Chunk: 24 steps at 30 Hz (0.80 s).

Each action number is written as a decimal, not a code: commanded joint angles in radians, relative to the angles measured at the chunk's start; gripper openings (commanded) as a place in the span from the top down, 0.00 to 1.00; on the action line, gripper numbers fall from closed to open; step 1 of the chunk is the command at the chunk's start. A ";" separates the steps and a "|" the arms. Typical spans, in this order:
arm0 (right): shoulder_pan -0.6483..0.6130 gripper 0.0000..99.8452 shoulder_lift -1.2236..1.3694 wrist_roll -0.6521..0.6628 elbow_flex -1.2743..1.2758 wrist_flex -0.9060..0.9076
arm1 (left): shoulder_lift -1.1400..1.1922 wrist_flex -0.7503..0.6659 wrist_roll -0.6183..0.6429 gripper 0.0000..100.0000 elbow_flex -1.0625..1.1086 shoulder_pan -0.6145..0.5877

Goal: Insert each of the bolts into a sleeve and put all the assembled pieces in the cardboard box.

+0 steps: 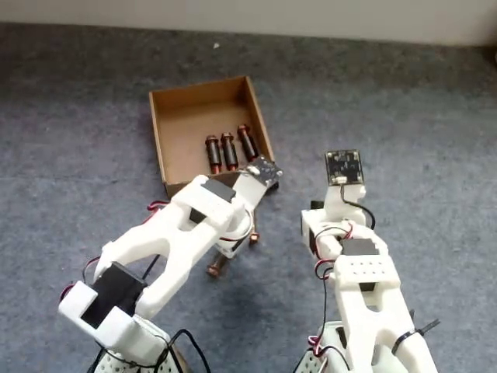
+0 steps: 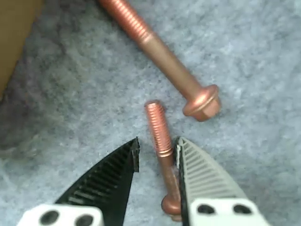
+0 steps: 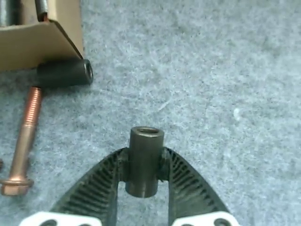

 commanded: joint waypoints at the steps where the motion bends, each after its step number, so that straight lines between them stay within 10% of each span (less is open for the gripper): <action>1: 0.010 0.99 -0.038 -0.005 -0.010 -0.022 | 0.007 -0.021 0.028 0.95 -0.041 0.004; 10: 0.010 0.99 -0.038 -0.005 -0.010 -0.022 | -0.028 -0.014 0.035 1.00 -0.039 0.007; 24: 0.010 0.99 -0.038 -0.006 -0.008 -0.022 | -0.470 0.163 0.414 0.99 -0.031 -0.030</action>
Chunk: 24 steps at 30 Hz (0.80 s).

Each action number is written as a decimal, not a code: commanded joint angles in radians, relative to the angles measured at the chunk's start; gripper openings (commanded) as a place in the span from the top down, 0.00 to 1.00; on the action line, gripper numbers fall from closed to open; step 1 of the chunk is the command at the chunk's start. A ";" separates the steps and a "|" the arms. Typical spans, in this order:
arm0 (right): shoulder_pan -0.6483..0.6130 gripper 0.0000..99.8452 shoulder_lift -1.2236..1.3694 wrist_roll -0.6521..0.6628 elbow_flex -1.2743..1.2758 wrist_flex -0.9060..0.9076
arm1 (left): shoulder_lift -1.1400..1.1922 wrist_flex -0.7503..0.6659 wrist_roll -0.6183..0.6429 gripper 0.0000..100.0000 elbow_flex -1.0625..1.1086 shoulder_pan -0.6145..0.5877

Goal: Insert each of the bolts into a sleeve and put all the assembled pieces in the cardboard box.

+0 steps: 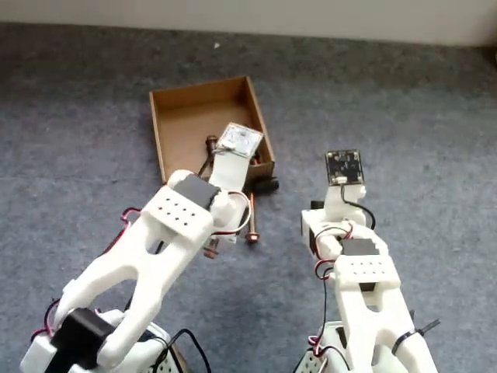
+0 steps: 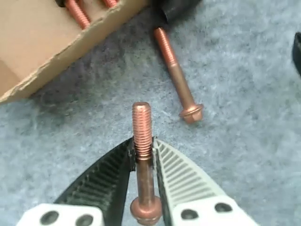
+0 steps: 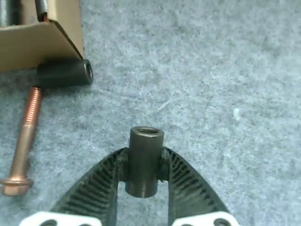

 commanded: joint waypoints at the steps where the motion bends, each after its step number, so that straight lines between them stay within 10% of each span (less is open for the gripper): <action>1: 0.010 0.99 -0.038 -0.008 -0.008 -0.022 | -0.101 0.008 0.124 0.99 -0.024 -0.047; 11: 0.010 0.99 -0.038 -0.008 -0.008 -0.022 | -0.188 -0.115 0.756 0.99 0.127 -0.372; 24: 0.010 0.99 -0.038 -0.008 -0.008 -0.022 | -0.315 -0.115 0.787 0.99 0.288 -0.417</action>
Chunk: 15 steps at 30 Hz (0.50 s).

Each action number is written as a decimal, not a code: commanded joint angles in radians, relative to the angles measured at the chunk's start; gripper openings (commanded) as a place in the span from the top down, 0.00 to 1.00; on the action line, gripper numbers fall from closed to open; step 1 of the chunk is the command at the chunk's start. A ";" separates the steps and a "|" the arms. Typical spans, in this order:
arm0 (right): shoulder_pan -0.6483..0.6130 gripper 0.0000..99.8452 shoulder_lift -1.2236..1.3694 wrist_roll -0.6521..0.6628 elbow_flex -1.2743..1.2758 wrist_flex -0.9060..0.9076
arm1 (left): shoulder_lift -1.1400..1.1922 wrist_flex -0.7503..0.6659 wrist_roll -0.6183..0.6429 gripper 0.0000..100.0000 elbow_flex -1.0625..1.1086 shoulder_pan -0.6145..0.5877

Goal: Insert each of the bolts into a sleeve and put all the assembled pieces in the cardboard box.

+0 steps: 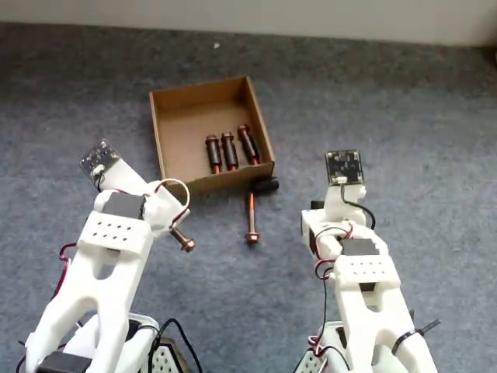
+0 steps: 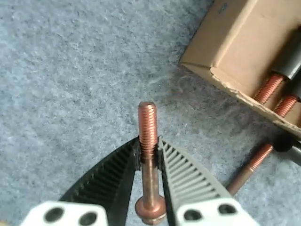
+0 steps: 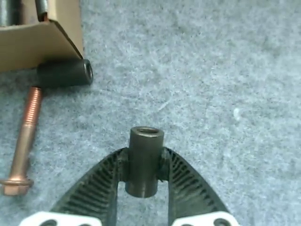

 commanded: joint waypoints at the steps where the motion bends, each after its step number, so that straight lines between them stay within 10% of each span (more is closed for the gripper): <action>1: 0.010 0.99 -0.038 -0.008 -0.008 -0.022 | -0.048 -0.018 0.011 0.99 -0.004 -0.035; 15: 0.010 0.99 -0.039 -0.005 0.019 -0.022 | -0.079 -0.014 0.009 0.76 0.002 -0.031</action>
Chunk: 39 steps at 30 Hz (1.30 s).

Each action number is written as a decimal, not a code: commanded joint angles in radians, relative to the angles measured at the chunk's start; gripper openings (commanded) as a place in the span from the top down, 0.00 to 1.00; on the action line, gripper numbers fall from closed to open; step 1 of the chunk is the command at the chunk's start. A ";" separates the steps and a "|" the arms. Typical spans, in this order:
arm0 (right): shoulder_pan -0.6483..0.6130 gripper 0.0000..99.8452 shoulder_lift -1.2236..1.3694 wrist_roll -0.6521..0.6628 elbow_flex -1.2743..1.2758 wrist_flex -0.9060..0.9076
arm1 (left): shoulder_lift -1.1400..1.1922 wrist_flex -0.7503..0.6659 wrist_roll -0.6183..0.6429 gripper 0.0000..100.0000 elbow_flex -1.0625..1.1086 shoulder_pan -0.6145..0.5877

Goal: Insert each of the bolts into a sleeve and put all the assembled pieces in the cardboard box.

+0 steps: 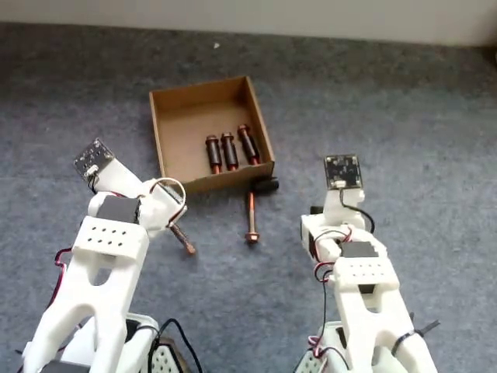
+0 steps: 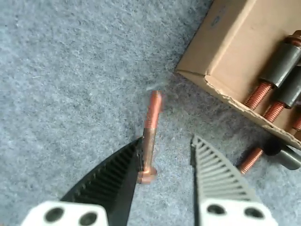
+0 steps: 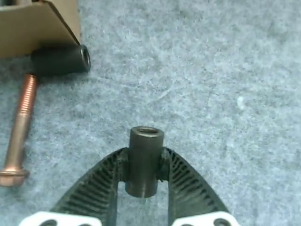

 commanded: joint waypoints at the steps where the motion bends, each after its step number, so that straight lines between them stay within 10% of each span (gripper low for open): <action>1: 0.010 0.99 -0.039 -0.005 -0.010 -0.022 | -0.033 -0.012 0.009 0.77 -0.005 -0.012; 8: 0.010 0.99 -0.039 -0.005 -0.010 -0.022 | -0.124 -0.011 -0.054 0.90 -0.005 -0.019; 25: 0.010 0.99 -0.045 -0.005 -0.008 -0.022 | -0.305 -0.017 -1.283 0.98 0.076 -0.044; 39: 0.010 0.99 -0.041 -0.005 -0.012 -0.022 | -0.128 0.114 -1.737 0.98 -0.067 -0.018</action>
